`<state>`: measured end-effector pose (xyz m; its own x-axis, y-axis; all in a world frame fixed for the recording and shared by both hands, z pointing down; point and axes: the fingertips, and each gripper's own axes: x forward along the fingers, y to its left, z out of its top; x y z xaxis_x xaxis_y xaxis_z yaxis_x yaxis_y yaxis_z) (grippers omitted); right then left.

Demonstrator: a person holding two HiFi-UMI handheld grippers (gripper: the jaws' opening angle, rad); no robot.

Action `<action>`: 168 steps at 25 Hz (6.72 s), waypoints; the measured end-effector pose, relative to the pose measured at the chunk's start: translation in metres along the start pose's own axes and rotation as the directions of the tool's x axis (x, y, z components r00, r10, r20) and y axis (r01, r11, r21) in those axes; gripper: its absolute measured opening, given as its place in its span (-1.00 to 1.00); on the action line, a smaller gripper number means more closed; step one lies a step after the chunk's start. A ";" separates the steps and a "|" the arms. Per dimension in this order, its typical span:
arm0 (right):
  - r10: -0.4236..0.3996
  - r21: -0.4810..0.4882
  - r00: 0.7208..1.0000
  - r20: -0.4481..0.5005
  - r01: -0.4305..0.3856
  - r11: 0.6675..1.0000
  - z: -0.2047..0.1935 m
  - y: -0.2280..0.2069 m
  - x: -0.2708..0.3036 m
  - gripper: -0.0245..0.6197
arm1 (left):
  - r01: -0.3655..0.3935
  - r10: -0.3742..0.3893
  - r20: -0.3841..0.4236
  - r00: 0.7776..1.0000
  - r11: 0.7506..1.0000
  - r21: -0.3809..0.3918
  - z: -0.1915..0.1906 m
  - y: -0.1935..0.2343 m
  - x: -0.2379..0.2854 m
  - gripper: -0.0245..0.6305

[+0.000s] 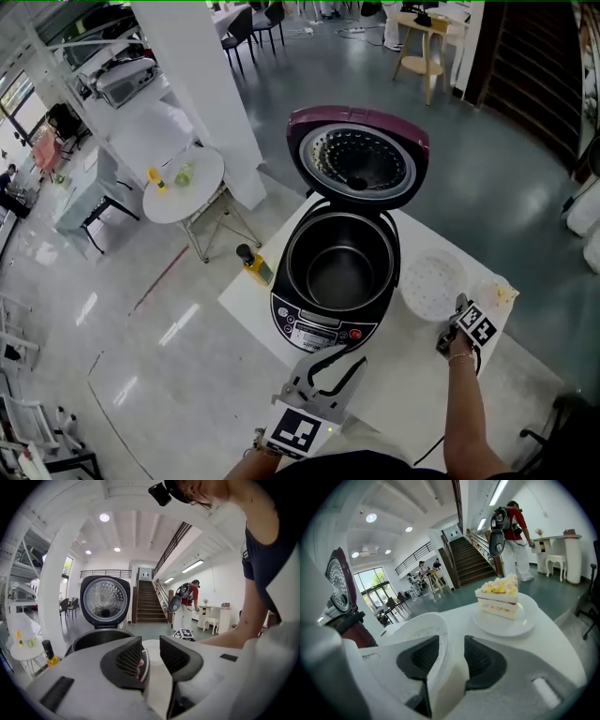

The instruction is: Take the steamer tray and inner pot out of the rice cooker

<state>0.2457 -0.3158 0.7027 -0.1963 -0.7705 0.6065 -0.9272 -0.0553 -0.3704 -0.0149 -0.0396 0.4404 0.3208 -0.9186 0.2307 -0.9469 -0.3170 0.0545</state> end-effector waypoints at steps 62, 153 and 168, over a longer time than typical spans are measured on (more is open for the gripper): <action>-0.176 -0.888 0.956 -0.237 -0.139 0.439 -0.017 0.360 -0.054 -0.46 | 0.030 0.154 -0.565 0.810 0.953 0.303 -0.077 0.318 0.144 -0.38; -0.059 -0.636 0.969 -0.240 -0.111 0.764 -0.075 -0.004 -0.268 -0.89 | 0.227 -0.143 -0.563 0.814 0.970 0.082 -0.137 -0.093 0.096 -0.88; -0.047 -0.602 0.934 -0.353 -0.188 0.776 -0.083 -0.006 -0.227 -0.89 | 0.208 -0.142 -0.644 0.752 0.978 0.026 -0.162 -0.078 0.120 -0.87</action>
<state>0.2694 -0.0876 0.6253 -0.2527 -0.4931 0.8324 -0.8746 0.4844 0.0215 0.0937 -0.0864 0.6213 0.3610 -0.4938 0.7911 -0.8587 -0.5069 0.0754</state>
